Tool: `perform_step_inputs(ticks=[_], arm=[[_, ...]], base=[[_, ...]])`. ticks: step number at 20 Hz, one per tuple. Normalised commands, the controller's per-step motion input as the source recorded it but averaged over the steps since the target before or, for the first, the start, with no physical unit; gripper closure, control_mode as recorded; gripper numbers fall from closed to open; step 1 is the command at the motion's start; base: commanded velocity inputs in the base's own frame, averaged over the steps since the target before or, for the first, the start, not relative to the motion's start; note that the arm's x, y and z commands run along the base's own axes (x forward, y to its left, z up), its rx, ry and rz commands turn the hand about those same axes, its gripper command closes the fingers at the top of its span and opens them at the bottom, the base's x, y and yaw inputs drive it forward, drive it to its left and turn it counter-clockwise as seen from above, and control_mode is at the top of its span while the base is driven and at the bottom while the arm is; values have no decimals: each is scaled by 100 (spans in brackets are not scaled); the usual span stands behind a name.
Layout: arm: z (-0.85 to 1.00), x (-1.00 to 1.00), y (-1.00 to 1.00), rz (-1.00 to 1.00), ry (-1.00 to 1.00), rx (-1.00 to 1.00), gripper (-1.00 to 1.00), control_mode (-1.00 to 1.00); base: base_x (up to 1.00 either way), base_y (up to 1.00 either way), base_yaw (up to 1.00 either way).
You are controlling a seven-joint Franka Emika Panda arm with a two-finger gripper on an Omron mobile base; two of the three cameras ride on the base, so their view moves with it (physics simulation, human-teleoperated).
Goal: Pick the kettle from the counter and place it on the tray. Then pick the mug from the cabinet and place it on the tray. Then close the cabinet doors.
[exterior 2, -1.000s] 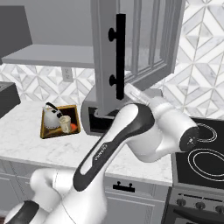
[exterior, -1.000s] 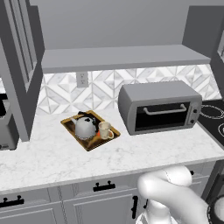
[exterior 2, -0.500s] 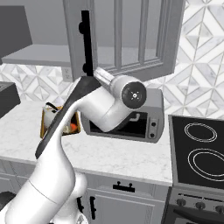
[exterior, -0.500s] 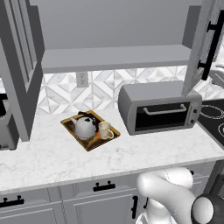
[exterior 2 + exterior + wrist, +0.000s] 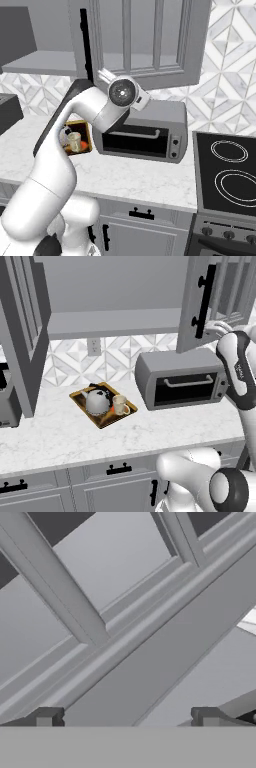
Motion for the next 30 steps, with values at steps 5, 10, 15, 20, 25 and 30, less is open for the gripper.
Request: perform_step_inputs(ticks=[5,10,15,20,25,30], arm=[[-5,99,7,-11,3,0,-100,-100],[-6,91,0,-7,4,0,-100,-100],[-10,82,0,-5,4,0,-100,-100],[-24,73,-1,-4,0,0,-100,-100],[-43,63,-6,-4,0,0,-100,-100],[-62,48,-4,-3,2,0,-100,-100]], base=[[0,0,0],[0,0,0],[0,0,0],[0,0,0],[0,0,0],[0,0,0]])
